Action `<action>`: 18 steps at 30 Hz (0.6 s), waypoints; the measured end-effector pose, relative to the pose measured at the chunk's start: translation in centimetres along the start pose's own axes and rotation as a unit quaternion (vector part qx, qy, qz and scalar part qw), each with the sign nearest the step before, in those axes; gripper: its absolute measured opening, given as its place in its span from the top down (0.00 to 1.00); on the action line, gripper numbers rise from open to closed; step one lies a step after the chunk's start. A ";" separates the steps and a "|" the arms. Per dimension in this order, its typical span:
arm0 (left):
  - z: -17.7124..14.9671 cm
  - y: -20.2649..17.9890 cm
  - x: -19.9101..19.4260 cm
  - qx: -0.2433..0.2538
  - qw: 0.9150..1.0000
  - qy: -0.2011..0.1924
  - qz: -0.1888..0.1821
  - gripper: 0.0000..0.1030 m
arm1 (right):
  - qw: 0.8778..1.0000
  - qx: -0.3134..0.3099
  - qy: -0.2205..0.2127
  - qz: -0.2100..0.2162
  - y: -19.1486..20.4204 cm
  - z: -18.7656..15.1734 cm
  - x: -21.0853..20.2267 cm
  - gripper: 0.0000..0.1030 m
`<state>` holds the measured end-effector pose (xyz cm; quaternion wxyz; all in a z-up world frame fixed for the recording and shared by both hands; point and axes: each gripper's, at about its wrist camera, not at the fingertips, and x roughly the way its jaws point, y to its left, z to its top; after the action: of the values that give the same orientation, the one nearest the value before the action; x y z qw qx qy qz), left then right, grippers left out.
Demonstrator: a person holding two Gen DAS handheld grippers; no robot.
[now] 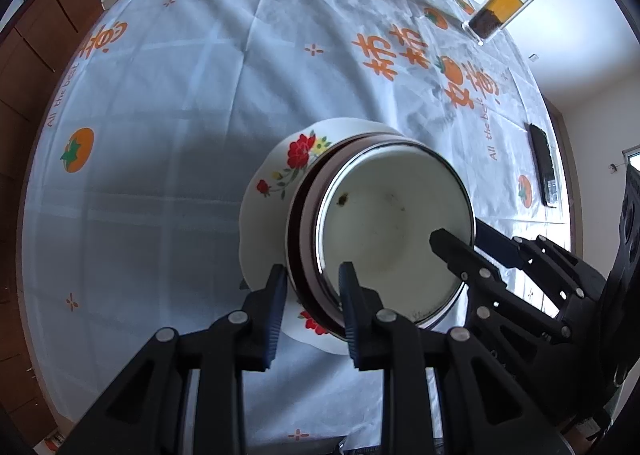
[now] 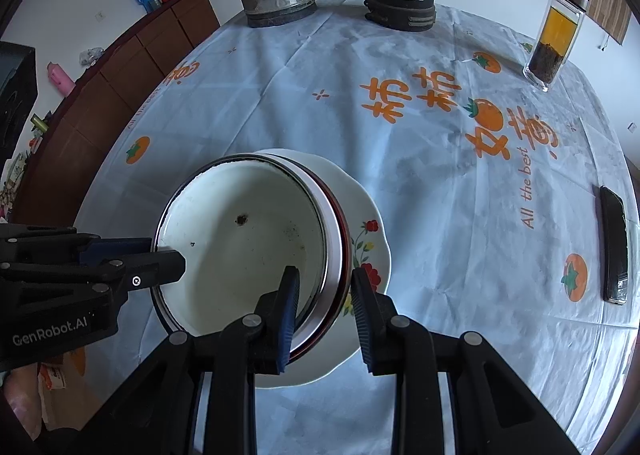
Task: Organize plates and bowls
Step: 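Lower the bowl stack onto the floral plates and open both grippers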
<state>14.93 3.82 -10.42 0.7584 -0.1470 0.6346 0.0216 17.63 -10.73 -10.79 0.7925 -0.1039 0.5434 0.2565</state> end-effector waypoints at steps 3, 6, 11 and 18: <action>0.0 0.0 0.0 -0.002 1.000 -0.004 -0.001 0.75 | 1.000 0.001 -0.001 0.000 0.0 0.0 0.0 0.72; -0.1 0.0 0.0 -0.003 1.000 -0.005 -0.002 0.75 | 1.000 0.004 -0.004 0.001 0.0 0.0 0.0 0.71; -0.2 0.0 0.1 -0.005 1.000 -0.006 -0.003 0.74 | 1.000 0.007 -0.004 0.003 0.0 0.0 0.0 0.69; -0.7 -0.2 0.1 -0.009 1.000 -0.002 -0.013 0.66 | 1.000 0.003 -0.006 0.016 0.2 -0.3 -0.1 0.56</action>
<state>14.29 3.41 -10.60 0.7588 -0.1621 0.6306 0.0176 17.25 -10.67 -10.79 0.7920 -0.0913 0.5411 0.2676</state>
